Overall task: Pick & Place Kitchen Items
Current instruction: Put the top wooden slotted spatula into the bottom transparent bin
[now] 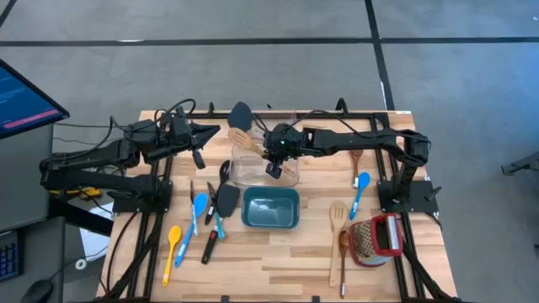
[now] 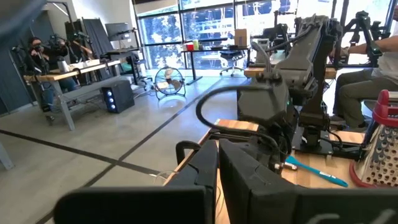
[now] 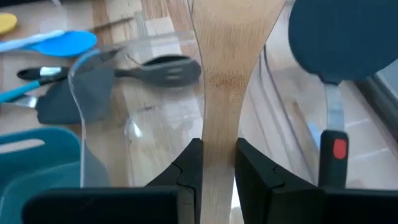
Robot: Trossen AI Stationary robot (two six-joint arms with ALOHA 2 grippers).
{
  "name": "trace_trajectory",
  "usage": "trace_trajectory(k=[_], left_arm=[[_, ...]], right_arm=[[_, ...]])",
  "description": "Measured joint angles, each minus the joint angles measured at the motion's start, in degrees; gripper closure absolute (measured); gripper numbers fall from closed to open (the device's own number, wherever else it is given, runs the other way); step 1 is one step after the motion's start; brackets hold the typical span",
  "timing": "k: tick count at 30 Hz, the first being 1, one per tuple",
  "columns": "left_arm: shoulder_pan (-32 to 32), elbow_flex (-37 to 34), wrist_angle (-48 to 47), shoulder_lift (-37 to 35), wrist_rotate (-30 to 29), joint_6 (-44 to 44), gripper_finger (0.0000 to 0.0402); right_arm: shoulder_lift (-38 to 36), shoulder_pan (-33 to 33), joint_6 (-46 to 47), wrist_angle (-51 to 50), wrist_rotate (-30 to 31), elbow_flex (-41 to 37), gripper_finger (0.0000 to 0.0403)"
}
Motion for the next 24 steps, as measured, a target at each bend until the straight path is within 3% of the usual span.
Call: trace_trajectory(k=[8, 18, 24], left_arm=[[0.0, 0.0, 0.0, 0.0, -0.3, 0.0, 0.0398], [0.0, 0.0, 0.0, 0.0, -0.2, -0.2, 0.0398], [0.0, 0.0, 0.0, 0.0, -0.2, -0.5, 0.0398]], right_arm=[[0.0, 0.0, 0.0, 4.2, -2.7, -2.8, 0.0348], [0.0, -0.9, 0.0, 2.2, -2.7, -3.1, 0.0348], [4.1, -1.2, 0.0, 1.8, -4.7, -0.6, 0.0348]])
